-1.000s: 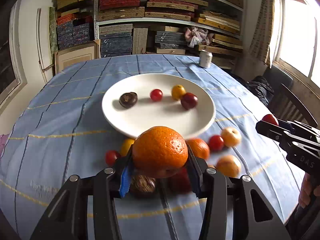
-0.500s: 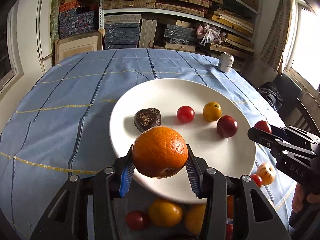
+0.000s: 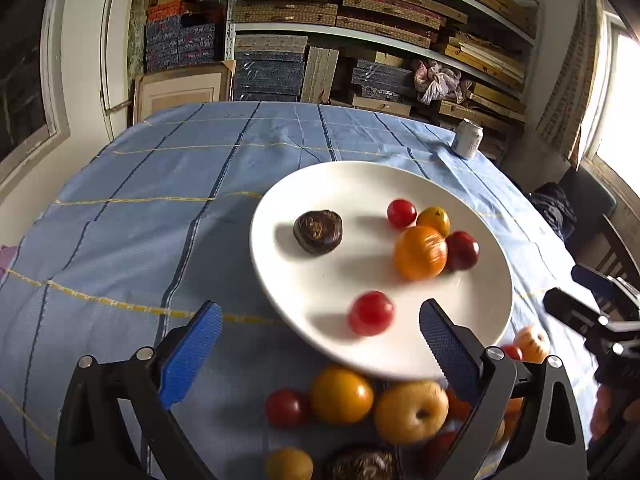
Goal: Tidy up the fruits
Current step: 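Grasp the dark brown fruit with the left tool while the right grasps the pale apple, then place the dark brown fruit and pale apple on the plate, opening both tools, then grasp the small brown fruit with the left tool while the right grasps the speckled pear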
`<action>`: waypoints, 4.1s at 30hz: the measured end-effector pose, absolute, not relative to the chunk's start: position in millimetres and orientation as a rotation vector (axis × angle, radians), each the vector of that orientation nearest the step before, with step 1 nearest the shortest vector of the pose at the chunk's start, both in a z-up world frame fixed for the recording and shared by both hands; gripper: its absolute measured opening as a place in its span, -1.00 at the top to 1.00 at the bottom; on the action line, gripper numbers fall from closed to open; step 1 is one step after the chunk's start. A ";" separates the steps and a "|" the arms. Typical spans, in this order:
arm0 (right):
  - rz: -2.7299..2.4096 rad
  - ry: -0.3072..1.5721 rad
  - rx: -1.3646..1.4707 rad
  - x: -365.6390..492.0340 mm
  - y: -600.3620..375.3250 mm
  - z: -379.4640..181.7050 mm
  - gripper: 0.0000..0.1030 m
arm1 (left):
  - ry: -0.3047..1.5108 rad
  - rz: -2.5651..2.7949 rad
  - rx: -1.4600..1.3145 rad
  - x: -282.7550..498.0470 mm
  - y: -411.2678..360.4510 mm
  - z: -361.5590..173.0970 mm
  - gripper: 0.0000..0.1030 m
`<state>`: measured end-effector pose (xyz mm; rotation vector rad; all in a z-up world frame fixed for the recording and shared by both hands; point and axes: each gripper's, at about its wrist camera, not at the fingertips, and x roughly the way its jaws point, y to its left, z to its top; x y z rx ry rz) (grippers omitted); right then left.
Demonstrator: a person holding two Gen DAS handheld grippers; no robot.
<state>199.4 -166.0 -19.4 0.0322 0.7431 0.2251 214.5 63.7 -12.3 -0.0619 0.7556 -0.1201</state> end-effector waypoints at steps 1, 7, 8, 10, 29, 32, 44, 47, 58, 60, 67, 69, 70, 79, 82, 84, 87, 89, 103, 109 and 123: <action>0.218 0.742 0.035 193.9 -168.7 -19.0 -0.92 | 0.758 -0.115 -0.047 209.3 62.2 -13.2 -0.93; 0.223 0.754 0.038 152.0 -174.0 -24.1 -0.92 | 0.814 -0.119 -0.034 176.3 56.5 -28.8 -0.93; 0.226 0.758 0.031 145.3 -173.0 -26.5 -0.92 | 0.817 -0.128 -0.034 171.3 55.7 -31.3 -0.93; 0.234 0.777 0.022 130.4 -170.0 -33.7 -0.92 | 0.831 -0.141 -0.022 157.8 52.7 -38.5 -0.93; 0.227 0.874 -0.006 74.3 -157.6 -85.5 0.05 | 0.872 -0.247 0.117 128.0 23.0 -68.4 -0.13; 0.238 0.891 0.021 75.0 -158.6 -82.6 0.15 | 0.884 -0.240 0.092 131.7 23.9 -65.5 0.15; 0.239 0.777 -0.060 82.7 -153.5 -39.2 0.15 | 0.858 -0.262 0.087 128.7 24.2 -45.4 0.15; 0.237 0.747 -0.071 90.1 -153.9 -27.8 0.15 | 0.826 -0.279 0.079 126.5 23.9 -31.1 0.15; 0.288 0.703 -0.057 144.9 -151.5 0.1 0.15 | 0.759 -0.245 0.052 160.7 27.2 3.9 0.15; 0.296 0.701 -0.055 158.7 -148.2 1.0 0.15 | 0.755 -0.239 0.058 171.2 28.0 6.2 0.15; 0.316 0.724 -0.066 200.0 -132.9 -6.5 0.15 | 0.755 -0.257 0.080 205.6 22.2 5.1 0.15; 0.319 0.736 -0.084 209.2 -127.1 -8.2 0.15 | 0.755 -0.269 0.074 213.5 21.2 4.4 0.15; 0.316 0.743 -0.088 213.8 -125.5 -9.3 0.15 | 0.755 -0.270 0.076 217.4 20.7 3.5 0.15; 0.308 0.789 -0.081 238.1 -118.9 -24.5 0.15 | 0.786 -0.242 0.071 237.1 27.7 -10.5 0.14; 0.323 0.787 -0.074 240.5 -117.1 -27.9 0.14 | 0.800 -0.204 0.072 241.8 28.5 -16.9 0.03; 0.303 0.777 -0.061 242.5 -121.1 -28.6 -0.17 | 0.811 -0.150 0.078 243.9 30.1 -19.1 -0.70; 0.231 0.740 -0.050 238.9 -136.2 -24.5 -0.75 | 0.795 -0.102 0.090 239.2 37.3 -18.1 -0.90; 0.218 0.741 -0.021 233.4 -148.4 -23.4 -0.75 | 0.778 -0.102 0.080 233.4 41.7 -16.6 -0.93; 0.188 0.837 0.002 160.9 -162.6 -64.5 -0.75 | 0.822 -0.084 0.034 185.4 61.5 -35.8 -0.93; 0.217 0.865 -0.032 136.8 -145.9 -72.1 -0.75 | 0.849 -0.094 0.043 163.6 73.8 -47.8 -0.93; 0.263 0.918 -0.072 126.4 -131.9 -83.4 0.15 | 0.880 -0.189 0.000 167.2 56.3 -58.2 0.42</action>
